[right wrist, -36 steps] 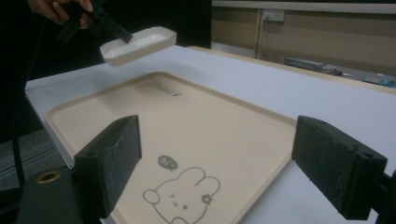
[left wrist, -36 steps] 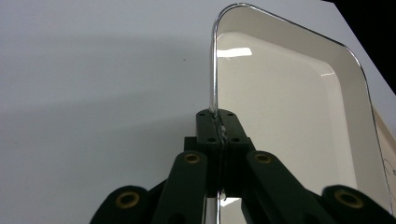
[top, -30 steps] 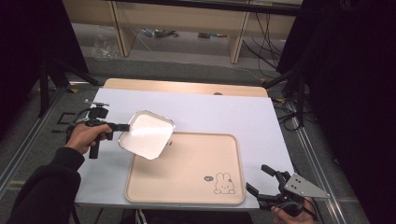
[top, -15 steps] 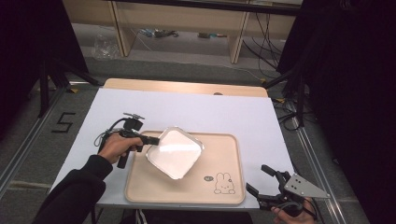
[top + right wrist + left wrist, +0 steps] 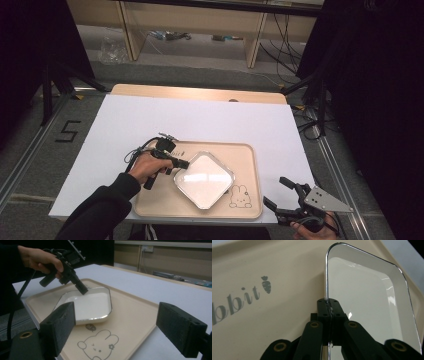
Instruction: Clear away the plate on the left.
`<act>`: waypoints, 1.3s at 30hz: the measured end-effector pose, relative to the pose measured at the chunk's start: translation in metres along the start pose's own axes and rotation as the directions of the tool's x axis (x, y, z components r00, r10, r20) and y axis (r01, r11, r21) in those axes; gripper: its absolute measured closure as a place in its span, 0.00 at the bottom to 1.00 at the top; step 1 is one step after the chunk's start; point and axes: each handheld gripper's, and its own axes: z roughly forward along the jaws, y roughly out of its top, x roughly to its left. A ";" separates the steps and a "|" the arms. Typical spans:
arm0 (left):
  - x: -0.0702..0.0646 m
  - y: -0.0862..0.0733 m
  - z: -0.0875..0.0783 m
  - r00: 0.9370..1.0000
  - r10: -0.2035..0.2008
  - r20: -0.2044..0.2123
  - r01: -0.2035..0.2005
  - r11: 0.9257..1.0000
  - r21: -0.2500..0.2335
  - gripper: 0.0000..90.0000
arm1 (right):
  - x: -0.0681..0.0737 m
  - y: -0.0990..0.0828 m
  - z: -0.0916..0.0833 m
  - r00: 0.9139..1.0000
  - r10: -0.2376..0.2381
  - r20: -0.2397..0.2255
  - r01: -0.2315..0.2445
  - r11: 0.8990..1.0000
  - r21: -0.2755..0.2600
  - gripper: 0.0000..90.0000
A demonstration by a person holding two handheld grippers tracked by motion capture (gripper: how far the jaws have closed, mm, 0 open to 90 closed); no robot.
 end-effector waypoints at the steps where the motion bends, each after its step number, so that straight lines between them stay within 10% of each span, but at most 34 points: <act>1: -0.001 -0.001 0.002 1.000 -0.003 -0.001 0.003 1.000 -0.001 0.98 | 0.000 0.000 0.000 1.000 0.000 0.000 0.000 1.000 0.002 0.18; 30: -0.014 -0.034 0.001 1.000 -0.013 -0.008 0.012 0.998 -0.055 0.94 | 0.000 0.000 0.000 1.000 0.003 -0.013 -0.003 1.000 0.006 0.19; 39: -0.021 -0.051 -0.011 0.997 0.026 -0.071 -0.031 0.997 -0.068 0.91 | -0.001 0.000 0.001 0.999 -0.039 0.012 0.040 0.999 -0.023 0.19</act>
